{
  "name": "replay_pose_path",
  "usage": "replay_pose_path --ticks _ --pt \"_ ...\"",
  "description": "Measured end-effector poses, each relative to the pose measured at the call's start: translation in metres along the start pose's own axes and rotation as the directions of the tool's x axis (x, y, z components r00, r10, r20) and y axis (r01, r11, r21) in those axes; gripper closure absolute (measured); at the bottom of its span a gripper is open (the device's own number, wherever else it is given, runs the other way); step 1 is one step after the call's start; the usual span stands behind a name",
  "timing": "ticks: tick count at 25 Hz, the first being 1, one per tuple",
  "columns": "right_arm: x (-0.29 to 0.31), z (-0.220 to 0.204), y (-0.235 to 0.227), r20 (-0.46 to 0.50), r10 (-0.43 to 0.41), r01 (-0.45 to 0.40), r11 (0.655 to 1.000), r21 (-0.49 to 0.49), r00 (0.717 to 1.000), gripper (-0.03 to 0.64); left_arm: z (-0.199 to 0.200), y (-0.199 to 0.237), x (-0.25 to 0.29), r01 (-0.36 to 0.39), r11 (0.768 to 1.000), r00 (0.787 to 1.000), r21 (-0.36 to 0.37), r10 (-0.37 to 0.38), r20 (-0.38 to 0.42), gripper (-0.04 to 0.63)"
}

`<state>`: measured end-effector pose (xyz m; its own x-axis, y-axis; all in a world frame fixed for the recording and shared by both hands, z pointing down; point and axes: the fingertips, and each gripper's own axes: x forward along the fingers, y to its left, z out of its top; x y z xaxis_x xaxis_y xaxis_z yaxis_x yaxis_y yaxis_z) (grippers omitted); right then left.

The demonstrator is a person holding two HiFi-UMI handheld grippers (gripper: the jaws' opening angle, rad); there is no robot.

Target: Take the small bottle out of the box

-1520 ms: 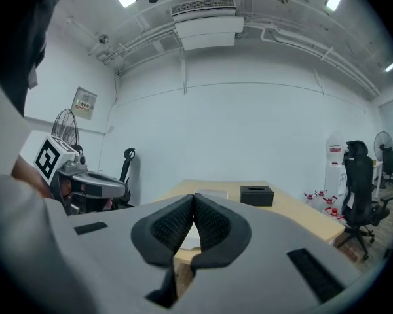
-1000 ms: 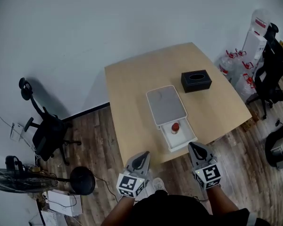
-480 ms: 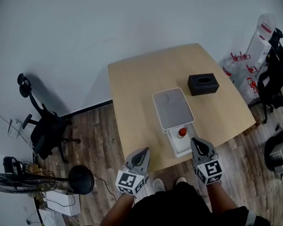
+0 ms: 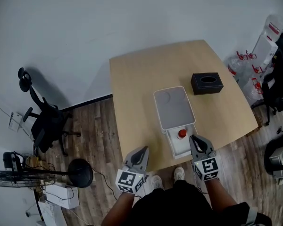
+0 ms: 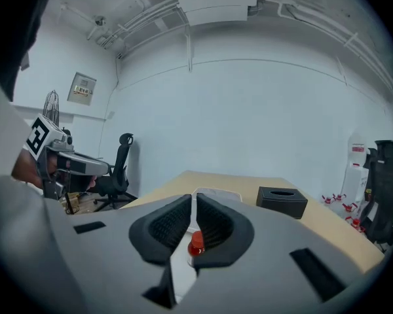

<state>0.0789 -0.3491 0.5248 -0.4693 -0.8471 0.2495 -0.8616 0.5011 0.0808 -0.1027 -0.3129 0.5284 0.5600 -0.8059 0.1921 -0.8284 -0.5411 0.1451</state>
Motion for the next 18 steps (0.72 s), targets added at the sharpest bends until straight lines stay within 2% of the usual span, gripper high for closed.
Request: replay_pose_path --ticks 3,8,12,18 --pt "0.012 -0.006 0.004 -0.021 0.071 -0.071 0.997 -0.01 0.997 0.466 0.003 0.002 0.007 -0.019 1.0 1.0 -0.005 0.019 0.001 0.583" --pt "0.03 -0.03 0.002 -0.072 0.131 -0.128 0.991 0.051 0.989 0.354 -0.002 -0.001 0.011 -0.049 0.999 0.999 -0.018 0.048 -0.009 0.583" --pt "0.047 -0.055 -0.005 -0.13 0.15 -0.144 0.988 0.054 0.98 0.321 -0.005 0.002 0.011 -0.087 0.995 0.996 -0.039 0.087 -0.014 0.583" --pt "0.065 -0.088 -0.006 -0.211 0.186 -0.179 0.983 0.051 0.96 0.317 -0.013 0.003 0.007 -0.13 0.99 0.991 -0.05 0.128 -0.032 0.583"
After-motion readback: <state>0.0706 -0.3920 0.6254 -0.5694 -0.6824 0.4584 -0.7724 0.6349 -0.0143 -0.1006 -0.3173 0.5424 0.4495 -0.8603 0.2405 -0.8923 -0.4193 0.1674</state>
